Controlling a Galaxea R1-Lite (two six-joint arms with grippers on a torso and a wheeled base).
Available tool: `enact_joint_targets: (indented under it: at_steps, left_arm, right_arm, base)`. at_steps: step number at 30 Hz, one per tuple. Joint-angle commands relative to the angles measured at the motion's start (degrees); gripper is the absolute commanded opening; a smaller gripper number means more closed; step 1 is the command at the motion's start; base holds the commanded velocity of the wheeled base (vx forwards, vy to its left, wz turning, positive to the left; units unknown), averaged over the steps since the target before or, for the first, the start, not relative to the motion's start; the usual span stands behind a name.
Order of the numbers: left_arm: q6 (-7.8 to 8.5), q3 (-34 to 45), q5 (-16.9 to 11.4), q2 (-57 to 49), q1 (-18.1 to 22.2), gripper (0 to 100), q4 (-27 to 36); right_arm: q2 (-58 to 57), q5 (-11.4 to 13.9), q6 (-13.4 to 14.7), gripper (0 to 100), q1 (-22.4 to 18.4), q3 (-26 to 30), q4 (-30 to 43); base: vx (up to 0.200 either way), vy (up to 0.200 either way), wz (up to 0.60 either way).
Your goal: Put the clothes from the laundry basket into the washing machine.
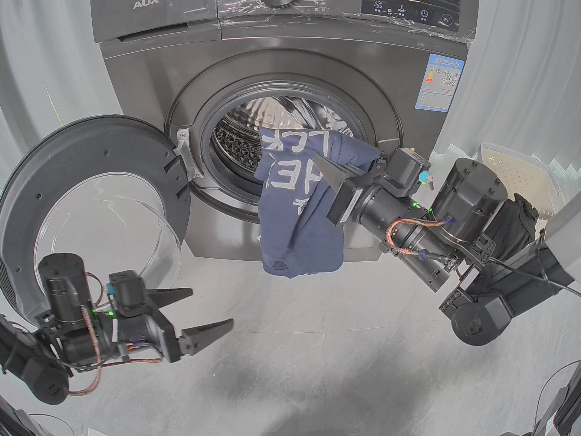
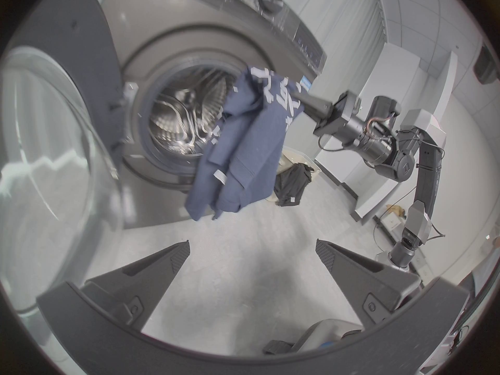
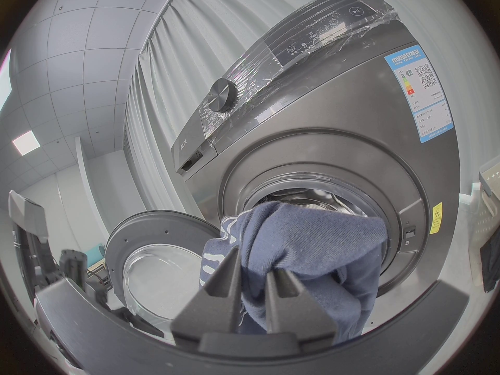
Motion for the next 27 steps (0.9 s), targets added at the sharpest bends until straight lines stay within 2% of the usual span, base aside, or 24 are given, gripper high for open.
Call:
enact_joint_targets:
  at_steps: [1, 3, 5, 9, 15, 22, 24, 25, 26, 27]
  left_arm:
    - [-5.01, -7.5, -0.5, 20.6, -7.6, 100, -8.2]
    - [-5.71, -8.8, 0.1, 21.8, -7.7, 100, -8.6]
    - [-7.11, -12.5, 2.1, 25.5, -8.0, 100, -11.0]
    - [-9.22, -17.0, 4.1, 29.9, -8.0, 100, -13.4]
    - [-9.66, -20.0, 4.7, 31.9, -7.4, 100, -13.5]
    - [-9.93, -24.6, 7.8, 34.2, -6.8, 100, -13.5]
    - [-11.42, -27.1, 9.4, 35.3, -6.8, 100, -13.5]
    - [-11.42, -27.1, 9.4, 35.3, -6.8, 100, -13.5]
    - [-13.18, -29.9, 10.5, 36.6, -6.8, 100, -13.6]
    - [-13.36, -30.7, 10.5, 37.0, -6.8, 100, -13.6]
  right_arm:
    - [1.2, -0.1, 0.0, 0, 0.3, -2.0, 0.1]
    - [1.4, -0.1, 0.0, 0, 0.3, -2.1, 0.0]
    - [2.1, -0.1, 0.0, 0, 0.4, -2.2, -0.2]
    - [2.6, -0.1, 0.1, 0, 0.5, -2.5, -0.3]
    - [2.5, -0.1, 0.1, 0, 0.6, -2.8, -0.3]
    - [2.5, -0.1, 0.1, 0, 0.7, -2.9, -0.3]
    - [2.5, -0.1, 0.1, 0, 0.7, -2.8, -0.3]
    - [2.5, -0.1, 0.1, 0, 0.7, -2.8, -0.3]
    - [2.4, -0.1, 0.1, 0, 1.2, -2.6, -0.3]
    - [2.4, -0.1, 0.1, 0, 1.3, -2.5, -0.3]
  base:
    - [0.000, 0.000, 0.00]
    - [0.000, 0.000, 0.00]
    - [0.000, 0.000, 0.00]
    - [0.000, 0.000, 0.00]
    - [0.000, 0.000, 0.00]
    - [0.000, 0.000, 0.00]
    - [0.000, 0.000, 0.00]
    - [0.000, 0.000, 0.00]
    - [0.000, 0.000, 0.00]
    - [0.000, 0.000, 0.00]
